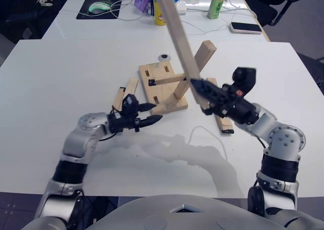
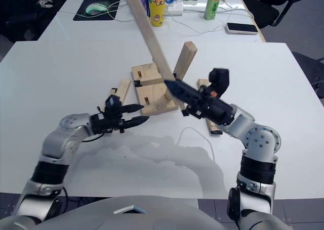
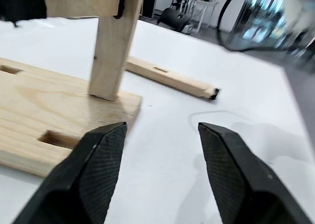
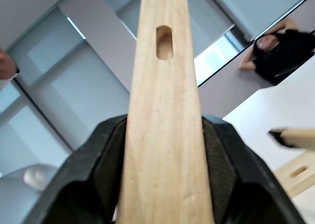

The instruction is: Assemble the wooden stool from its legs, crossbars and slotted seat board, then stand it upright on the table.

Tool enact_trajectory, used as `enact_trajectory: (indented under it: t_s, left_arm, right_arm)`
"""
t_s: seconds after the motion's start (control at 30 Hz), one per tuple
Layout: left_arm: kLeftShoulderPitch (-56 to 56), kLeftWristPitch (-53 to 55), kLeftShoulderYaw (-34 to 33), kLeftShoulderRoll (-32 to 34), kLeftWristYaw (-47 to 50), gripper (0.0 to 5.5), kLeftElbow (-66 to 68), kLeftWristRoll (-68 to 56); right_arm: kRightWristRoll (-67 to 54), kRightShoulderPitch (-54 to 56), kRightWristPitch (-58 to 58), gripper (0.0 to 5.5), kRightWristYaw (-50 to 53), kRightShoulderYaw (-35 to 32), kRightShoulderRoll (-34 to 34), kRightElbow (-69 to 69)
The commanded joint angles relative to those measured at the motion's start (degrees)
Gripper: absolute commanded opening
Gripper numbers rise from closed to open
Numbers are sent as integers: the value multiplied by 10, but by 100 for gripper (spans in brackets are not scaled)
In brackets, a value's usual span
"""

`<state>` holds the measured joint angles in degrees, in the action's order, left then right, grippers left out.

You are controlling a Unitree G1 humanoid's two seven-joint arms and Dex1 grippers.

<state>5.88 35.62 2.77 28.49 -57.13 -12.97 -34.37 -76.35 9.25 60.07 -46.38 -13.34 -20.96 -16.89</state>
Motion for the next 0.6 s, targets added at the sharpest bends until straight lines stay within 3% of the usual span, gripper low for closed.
enact_trajectory:
  t_s: [0.03,0.2,0.47,0.6]
  left_arm:
    - [-9,113,-78,21,-9,269,-49,-158]
    - [16,162,-119,5,30,269,-71,-269]
    - [35,195,-108,-4,71,385,-63,-319]
    - [55,217,-121,-7,93,389,-43,-364]
  right_arm:
    - [33,-19,-2,206,-84,26,-55,3]
    - [83,-5,-21,206,-155,61,-86,42]
    - [120,-9,-33,206,-211,111,-83,59]
    - [152,-14,-46,206,-234,133,-98,59]
